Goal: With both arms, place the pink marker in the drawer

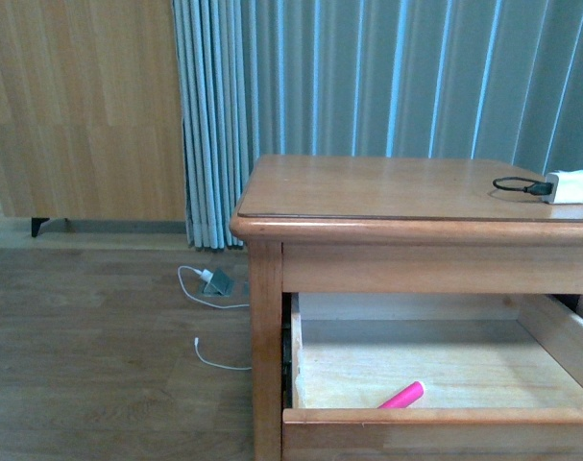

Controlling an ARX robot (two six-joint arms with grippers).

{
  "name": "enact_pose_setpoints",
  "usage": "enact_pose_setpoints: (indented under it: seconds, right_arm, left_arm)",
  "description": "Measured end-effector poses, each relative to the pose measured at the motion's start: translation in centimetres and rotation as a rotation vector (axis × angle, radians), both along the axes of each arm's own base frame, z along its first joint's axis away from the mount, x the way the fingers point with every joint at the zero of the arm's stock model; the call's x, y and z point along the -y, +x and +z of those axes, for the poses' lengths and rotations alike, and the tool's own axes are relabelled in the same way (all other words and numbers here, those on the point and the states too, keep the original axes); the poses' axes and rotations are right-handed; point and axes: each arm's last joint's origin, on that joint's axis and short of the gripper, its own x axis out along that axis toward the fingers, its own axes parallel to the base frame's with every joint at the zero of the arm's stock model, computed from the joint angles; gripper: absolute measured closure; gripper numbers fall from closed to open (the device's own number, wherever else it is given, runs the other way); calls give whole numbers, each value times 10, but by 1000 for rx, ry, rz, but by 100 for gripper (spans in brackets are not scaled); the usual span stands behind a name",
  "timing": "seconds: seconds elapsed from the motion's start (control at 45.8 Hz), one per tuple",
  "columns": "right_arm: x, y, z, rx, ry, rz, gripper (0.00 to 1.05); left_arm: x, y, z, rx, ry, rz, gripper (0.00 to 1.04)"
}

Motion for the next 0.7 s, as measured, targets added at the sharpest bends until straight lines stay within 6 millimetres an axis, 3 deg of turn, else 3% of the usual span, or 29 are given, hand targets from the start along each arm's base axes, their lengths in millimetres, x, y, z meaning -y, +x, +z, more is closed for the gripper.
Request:
enact_pose_setpoints:
  seconds: [0.087,0.218,0.546,0.698]
  right_arm:
    - [0,0,0,0,0,0,8]
    - [0,0,0,0,0,0,8]
    - [0,0,0,0,0,0,8]
    - [0,0,0,0,0,0,8]
  left_arm:
    - [0,-24,-12,-1,21,46,6]
    - [0,-41,-21,33,32,76,6]
    - [0,-44,-20,58,21,75,7]
    - [-7,-48,-25,253,1,-6,41]
